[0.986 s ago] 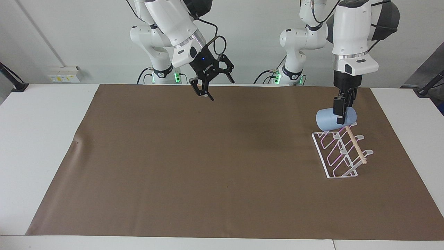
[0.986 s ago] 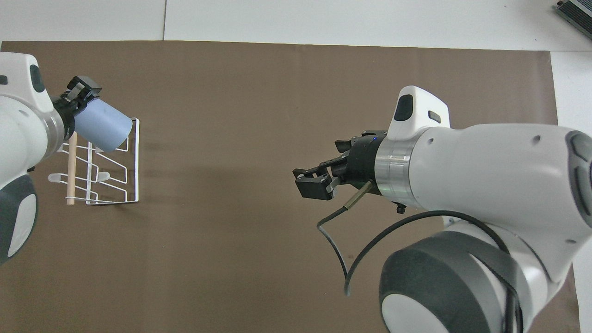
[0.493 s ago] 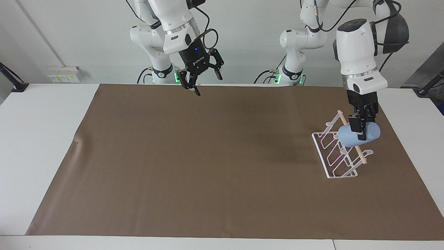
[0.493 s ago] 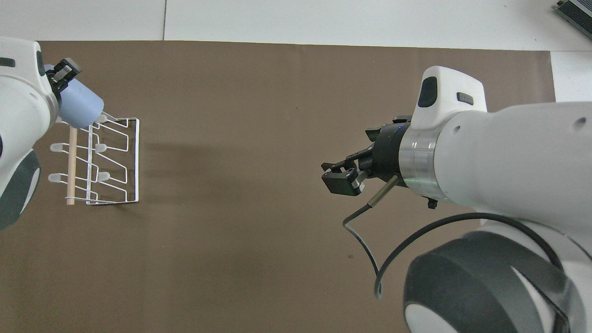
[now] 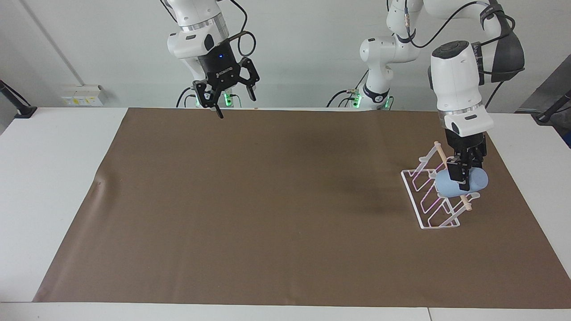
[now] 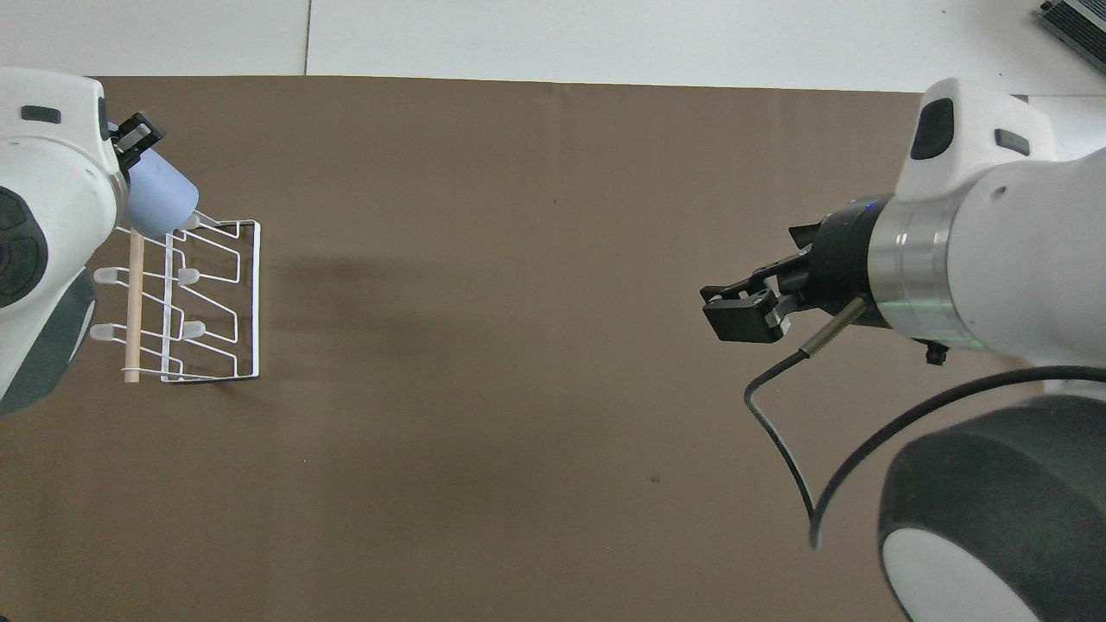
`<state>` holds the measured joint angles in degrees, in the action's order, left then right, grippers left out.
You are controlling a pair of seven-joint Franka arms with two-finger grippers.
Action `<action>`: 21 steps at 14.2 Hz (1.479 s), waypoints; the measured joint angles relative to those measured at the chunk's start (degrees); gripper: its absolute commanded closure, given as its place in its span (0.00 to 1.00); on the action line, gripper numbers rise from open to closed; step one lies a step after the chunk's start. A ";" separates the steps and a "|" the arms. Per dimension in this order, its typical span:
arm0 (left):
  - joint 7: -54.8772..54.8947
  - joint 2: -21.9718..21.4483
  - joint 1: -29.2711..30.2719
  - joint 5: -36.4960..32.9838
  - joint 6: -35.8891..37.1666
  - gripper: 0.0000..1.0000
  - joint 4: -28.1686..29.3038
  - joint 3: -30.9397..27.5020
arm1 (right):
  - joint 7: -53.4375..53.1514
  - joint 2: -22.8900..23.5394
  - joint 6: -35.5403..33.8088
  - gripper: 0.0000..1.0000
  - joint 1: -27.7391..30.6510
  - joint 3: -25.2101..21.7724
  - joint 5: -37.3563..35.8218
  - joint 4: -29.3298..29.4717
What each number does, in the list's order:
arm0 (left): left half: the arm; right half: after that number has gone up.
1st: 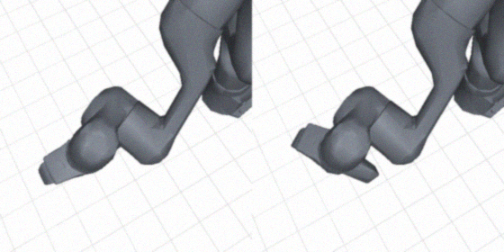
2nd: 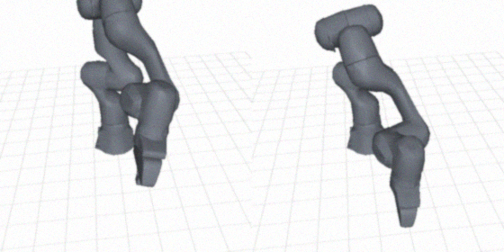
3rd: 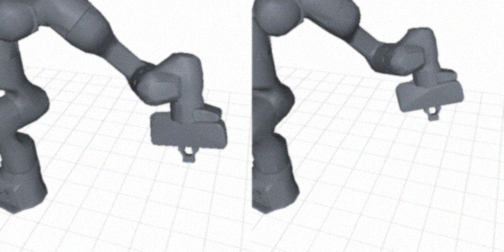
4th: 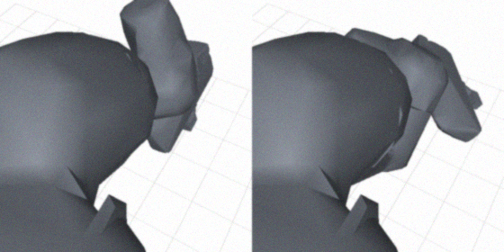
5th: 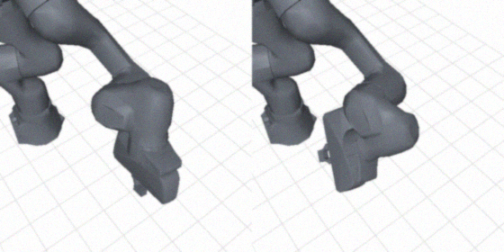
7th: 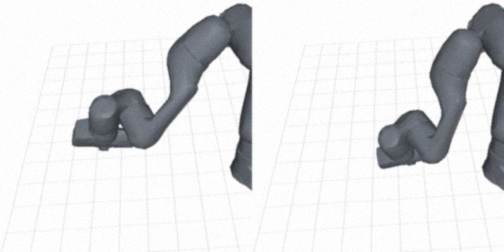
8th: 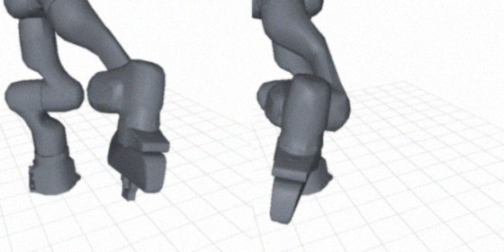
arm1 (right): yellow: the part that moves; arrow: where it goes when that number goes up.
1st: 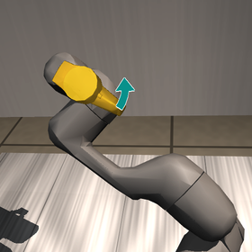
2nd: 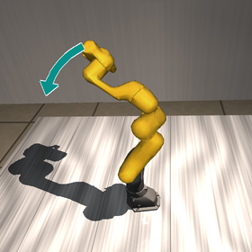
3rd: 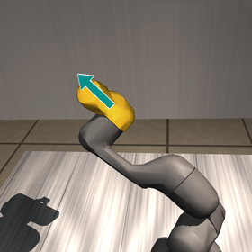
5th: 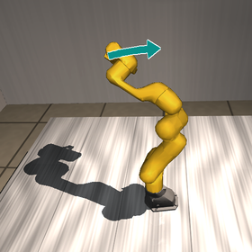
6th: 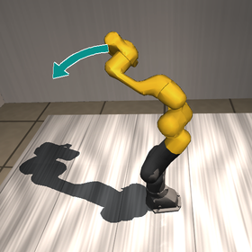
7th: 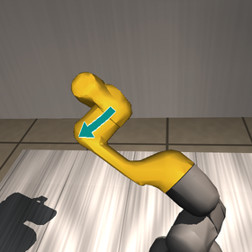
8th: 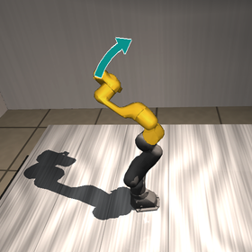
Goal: Hang cup on cup holder
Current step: 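Raise the cup over the rack while the right gripper withdraws, then lower the cup onto a rack hook with the left gripper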
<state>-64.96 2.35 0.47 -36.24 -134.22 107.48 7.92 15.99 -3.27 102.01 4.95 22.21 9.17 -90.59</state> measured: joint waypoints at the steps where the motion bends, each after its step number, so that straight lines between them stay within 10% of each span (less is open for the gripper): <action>1: -0.03 0.26 0.27 -0.49 -0.17 1.00 0.16 -0.01 | -0.05 0.01 -1.32 0.00 0.01 -0.97 -1.44 0.19; 17: -6.71 1.04 0.57 -6.62 -5.86 1.00 8.00 0.17 | -3.16 0.22 -10.75 0.00 -0.01 -16.20 -10.62 -0.45; 18: -6.77 1.04 0.58 -6.70 -6.09 0.90 8.30 0.17 | -3.21 0.23 -10.73 0.00 -0.10 -16.54 -10.62 -0.96; 20: -6.80 1.03 0.59 -6.77 -6.47 0.15 8.61 0.17 | -3.22 0.32 -9.97 0.00 -0.11 -17.75 -10.62 -2.14; 21: -6.80 1.03 0.59 -6.83 -6.65 0.00 8.71 0.17 | -3.22 0.37 -9.39 0.00 -0.11 -18.25 -10.62 -2.82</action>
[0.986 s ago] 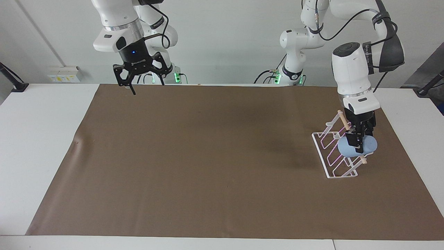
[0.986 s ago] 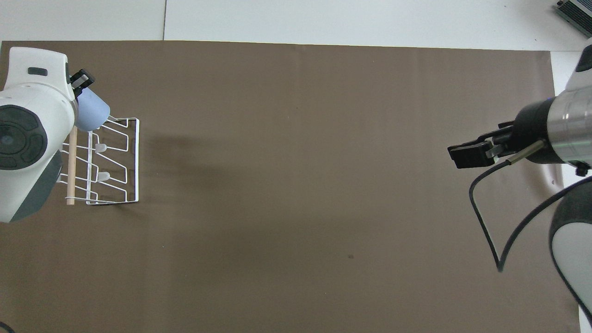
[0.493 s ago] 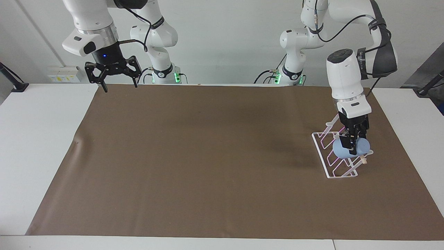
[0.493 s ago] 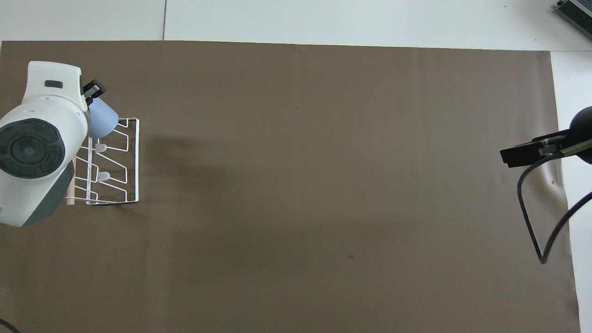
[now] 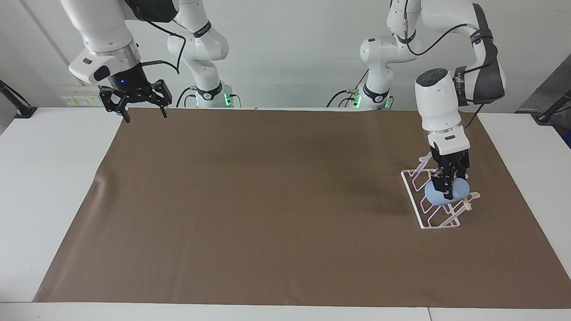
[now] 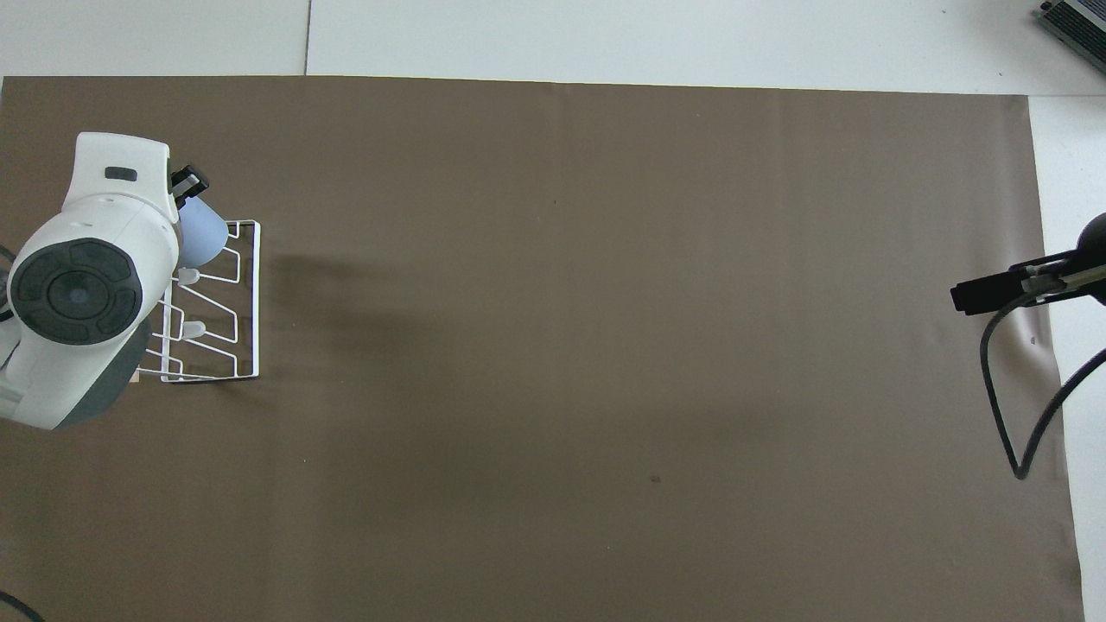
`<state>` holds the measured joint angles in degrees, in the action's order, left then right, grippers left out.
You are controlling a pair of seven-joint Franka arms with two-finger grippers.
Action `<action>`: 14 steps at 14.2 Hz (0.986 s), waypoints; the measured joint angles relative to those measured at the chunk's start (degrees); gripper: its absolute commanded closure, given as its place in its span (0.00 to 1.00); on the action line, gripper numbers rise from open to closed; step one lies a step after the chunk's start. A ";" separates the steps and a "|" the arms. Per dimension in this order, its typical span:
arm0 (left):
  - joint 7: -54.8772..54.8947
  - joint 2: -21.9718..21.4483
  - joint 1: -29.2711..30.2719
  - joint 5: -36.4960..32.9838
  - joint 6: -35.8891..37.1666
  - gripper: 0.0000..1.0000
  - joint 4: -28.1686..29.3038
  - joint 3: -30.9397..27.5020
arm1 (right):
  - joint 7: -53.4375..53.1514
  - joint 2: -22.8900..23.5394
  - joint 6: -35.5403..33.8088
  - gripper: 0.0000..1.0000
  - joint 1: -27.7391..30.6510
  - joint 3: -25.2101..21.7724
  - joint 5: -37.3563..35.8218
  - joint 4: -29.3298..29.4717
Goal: Hang cup on cup holder
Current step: 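Lower the cup onto a rack hook with the left gripper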
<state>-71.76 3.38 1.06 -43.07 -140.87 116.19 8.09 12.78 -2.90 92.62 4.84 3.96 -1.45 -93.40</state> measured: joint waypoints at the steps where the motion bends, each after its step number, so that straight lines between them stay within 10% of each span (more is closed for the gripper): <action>1: 0.00 0.00 0.00 -0.05 -0.04 0.00 0.10 0.01 | 0.00 0.08 0.22 0.00 0.00 -0.23 0.00 -0.39; 14: 1.76 2.44 0.00 10.59 0.02 0.00 -6.21 0.63 | 0.00 0.17 0.38 0.00 0.00 -1.47 0.00 -0.81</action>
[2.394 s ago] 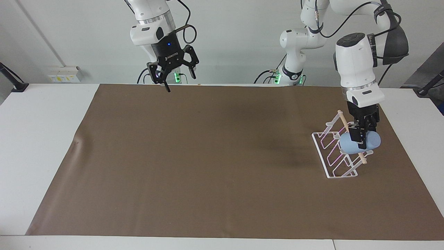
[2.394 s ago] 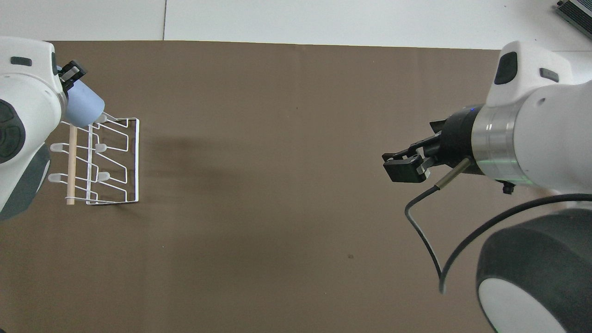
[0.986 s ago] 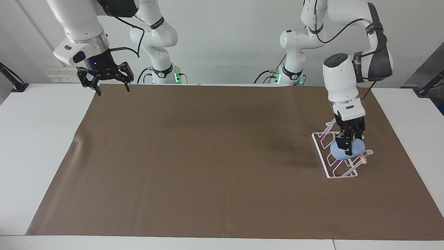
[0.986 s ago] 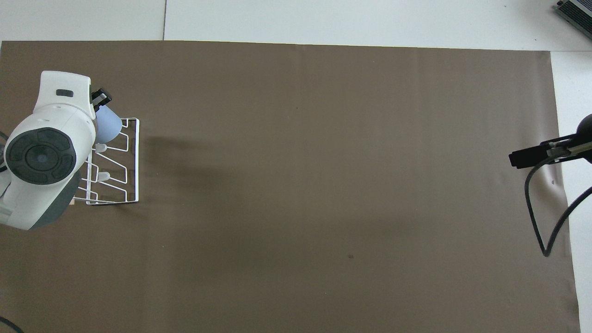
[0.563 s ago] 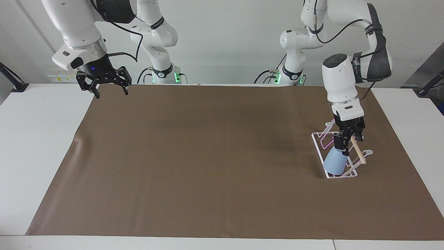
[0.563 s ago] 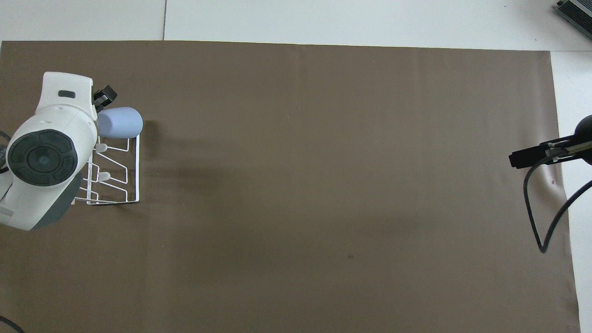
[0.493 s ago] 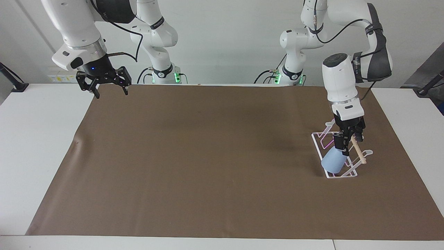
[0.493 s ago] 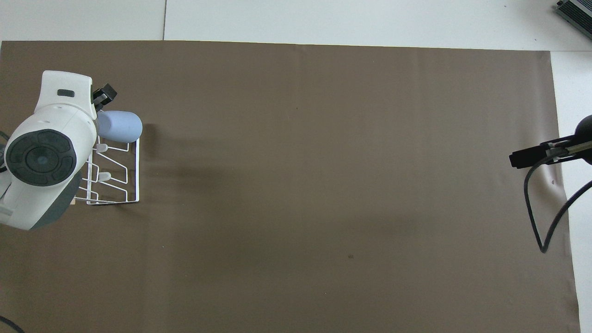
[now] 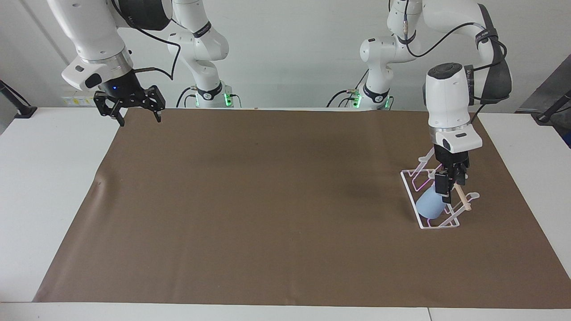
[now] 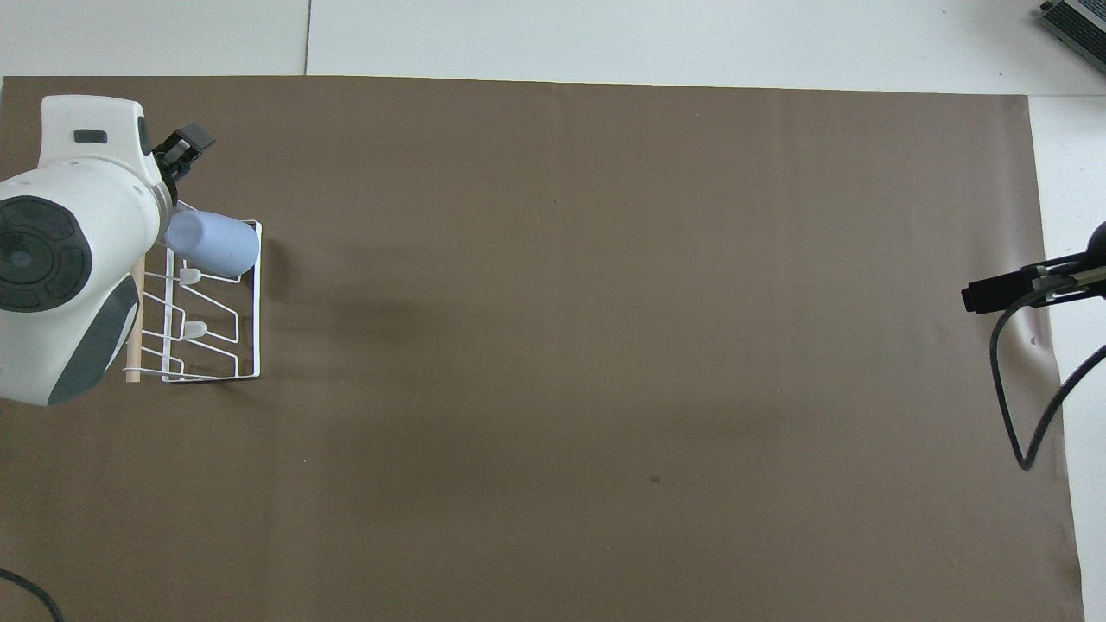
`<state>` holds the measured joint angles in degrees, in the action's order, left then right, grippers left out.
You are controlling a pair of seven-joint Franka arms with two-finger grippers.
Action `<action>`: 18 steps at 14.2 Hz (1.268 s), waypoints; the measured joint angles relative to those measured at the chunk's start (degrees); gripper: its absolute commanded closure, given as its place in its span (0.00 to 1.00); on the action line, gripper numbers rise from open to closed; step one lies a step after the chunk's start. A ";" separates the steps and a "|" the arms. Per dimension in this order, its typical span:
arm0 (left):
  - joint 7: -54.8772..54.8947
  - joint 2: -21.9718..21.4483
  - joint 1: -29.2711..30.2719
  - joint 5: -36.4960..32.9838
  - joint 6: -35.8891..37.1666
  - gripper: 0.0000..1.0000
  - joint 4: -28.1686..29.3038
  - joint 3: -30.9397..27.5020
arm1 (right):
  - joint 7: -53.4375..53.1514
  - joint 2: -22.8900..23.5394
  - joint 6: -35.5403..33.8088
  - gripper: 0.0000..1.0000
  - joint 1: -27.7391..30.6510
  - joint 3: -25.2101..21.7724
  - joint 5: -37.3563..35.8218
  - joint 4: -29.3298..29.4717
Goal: Hang cup on cup holder
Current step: 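Lower the cup onto a rack hook with the left gripper, then open the left gripper and pull it back from the cup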
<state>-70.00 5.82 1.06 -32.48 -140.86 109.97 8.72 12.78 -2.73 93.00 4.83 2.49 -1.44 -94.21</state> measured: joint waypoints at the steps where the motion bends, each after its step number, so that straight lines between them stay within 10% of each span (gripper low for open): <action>1: 0.37 0.38 -0.01 0.66 0.77 0.00 -0.75 0.31 | 0.00 0.00 0.00 0.00 0.00 0.00 0.00 0.00; 11: 30.70 -0.95 1.52 24.72 29.20 0.00 -16.63 1.52 | 0.00 0.00 -0.01 0.00 -0.11 0.00 0.00 -0.02; 18: 61.79 -5.17 2.93 27.24 43.17 0.00 -18.80 1.37 | -0.18 0.00 0.00 0.00 -0.11 -0.04 0.00 -0.02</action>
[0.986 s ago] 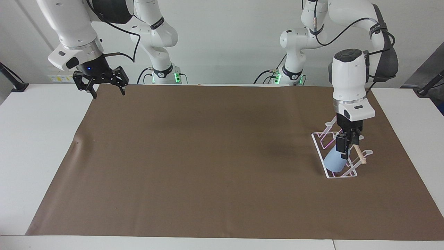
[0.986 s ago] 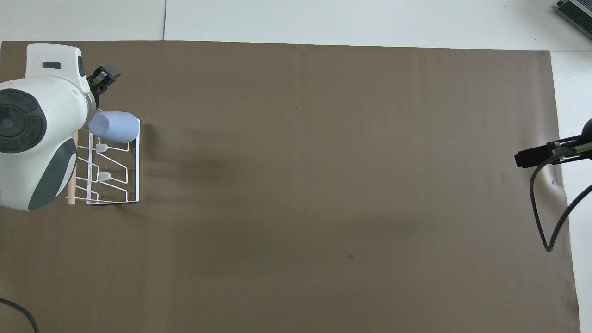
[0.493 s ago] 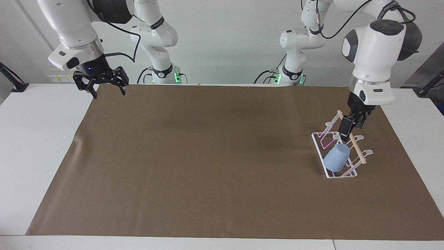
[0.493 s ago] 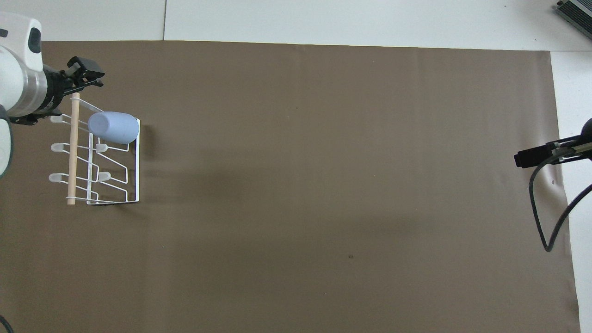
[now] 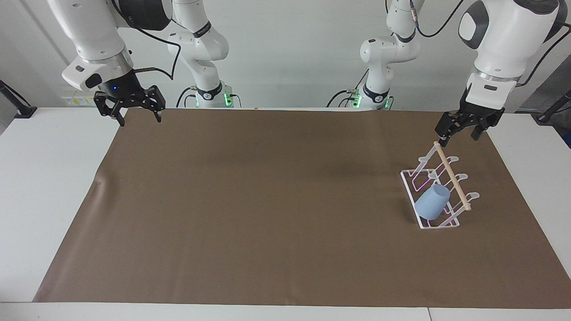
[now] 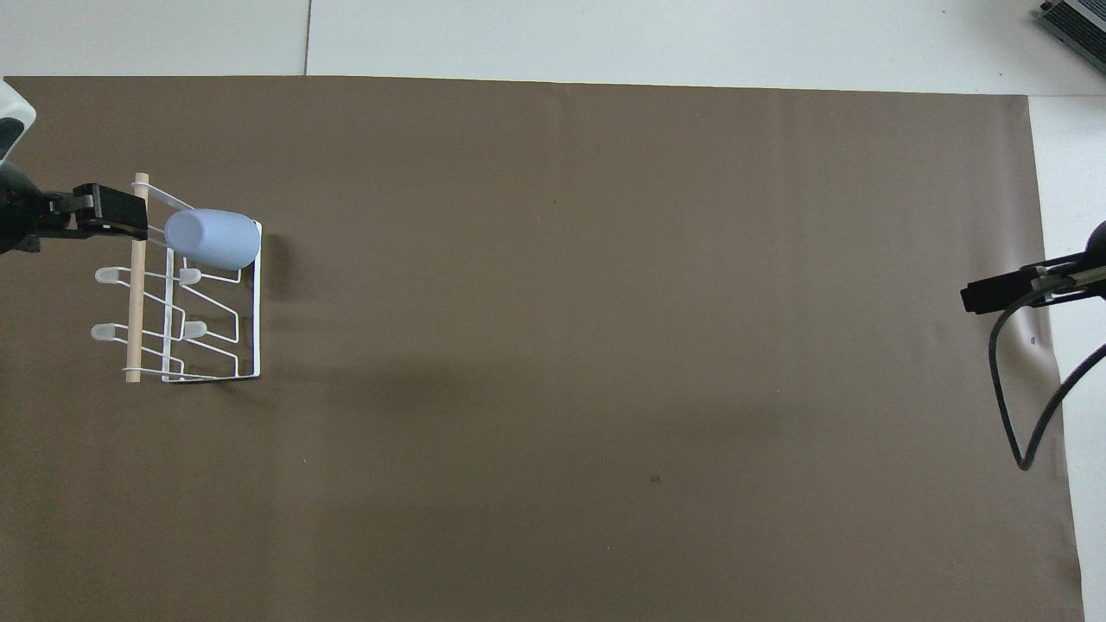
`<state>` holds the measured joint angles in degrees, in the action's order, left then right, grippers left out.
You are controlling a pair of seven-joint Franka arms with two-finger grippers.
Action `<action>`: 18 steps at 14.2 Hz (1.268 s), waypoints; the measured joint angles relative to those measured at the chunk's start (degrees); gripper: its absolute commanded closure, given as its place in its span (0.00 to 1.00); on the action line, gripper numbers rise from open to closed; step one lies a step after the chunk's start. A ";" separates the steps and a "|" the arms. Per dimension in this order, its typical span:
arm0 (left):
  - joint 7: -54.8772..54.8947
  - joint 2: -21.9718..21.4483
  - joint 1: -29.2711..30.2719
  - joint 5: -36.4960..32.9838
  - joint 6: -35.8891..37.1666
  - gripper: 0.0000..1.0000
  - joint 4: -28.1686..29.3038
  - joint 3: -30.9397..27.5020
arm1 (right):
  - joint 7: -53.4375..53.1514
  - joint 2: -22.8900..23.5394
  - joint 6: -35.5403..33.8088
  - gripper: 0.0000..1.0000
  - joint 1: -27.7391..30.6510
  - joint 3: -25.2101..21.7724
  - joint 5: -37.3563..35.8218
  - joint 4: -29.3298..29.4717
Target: Hang cup on cup holder
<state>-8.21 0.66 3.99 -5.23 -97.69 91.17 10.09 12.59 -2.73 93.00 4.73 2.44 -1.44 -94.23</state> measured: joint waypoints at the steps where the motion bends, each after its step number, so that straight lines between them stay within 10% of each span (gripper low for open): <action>1: 3.18 -0.06 0.00 0.01 1.25 0.00 0.03 0.08 | -0.92 0.00 0.00 0.00 0.00 -0.02 0.00 0.00; 18: 6.29 -5.35 0.06 6.03 5.10 0.00 2.48 -1.10 | -16.08 0.00 0.06 0.00 0.17 -0.75 0.01 0.00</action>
<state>-1.92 -4.70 4.05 0.79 -92.59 93.65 8.98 -3.49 -2.73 93.06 4.90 1.69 -1.43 -94.23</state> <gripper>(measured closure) 0.000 0.000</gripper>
